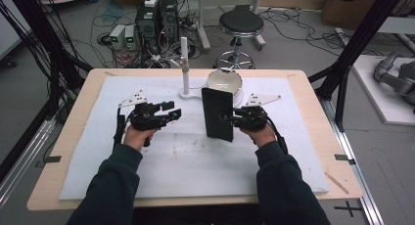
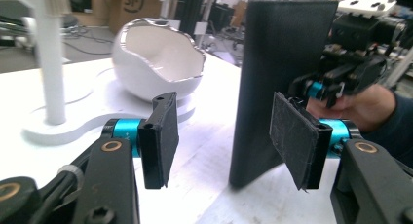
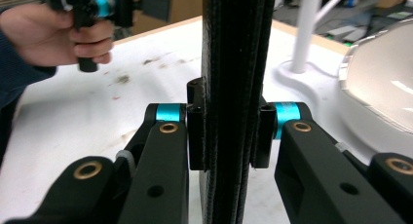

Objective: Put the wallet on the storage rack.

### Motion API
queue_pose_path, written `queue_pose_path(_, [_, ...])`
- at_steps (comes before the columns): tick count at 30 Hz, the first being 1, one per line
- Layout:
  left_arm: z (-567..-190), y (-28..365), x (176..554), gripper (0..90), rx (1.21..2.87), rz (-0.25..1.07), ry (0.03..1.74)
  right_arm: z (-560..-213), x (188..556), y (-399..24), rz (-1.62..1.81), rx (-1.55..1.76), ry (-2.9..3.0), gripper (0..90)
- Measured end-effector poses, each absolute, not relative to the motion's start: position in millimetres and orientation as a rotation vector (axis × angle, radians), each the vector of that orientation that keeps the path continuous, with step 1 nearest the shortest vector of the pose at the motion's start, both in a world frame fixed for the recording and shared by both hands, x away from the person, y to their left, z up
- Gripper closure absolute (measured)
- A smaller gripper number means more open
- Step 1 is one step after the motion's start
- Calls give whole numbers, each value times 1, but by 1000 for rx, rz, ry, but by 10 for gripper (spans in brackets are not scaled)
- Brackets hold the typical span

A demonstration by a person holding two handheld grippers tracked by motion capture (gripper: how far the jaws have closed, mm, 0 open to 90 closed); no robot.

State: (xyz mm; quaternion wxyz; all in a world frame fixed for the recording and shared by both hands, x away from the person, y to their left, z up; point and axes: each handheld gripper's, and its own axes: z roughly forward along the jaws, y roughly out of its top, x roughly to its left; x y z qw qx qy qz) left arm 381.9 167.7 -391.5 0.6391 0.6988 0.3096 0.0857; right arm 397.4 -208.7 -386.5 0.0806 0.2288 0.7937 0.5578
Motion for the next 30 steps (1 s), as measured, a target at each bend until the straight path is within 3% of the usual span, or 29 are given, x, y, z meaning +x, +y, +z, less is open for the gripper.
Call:
queue_pose_path(14, [-403,221,355,424,1607,320,793,-360,405,-231,1662,704,2251,754])
queue_pose_path(30, [-415,233,352,426,1576,305,854,-316,473,-229,1719,554,2248,754])
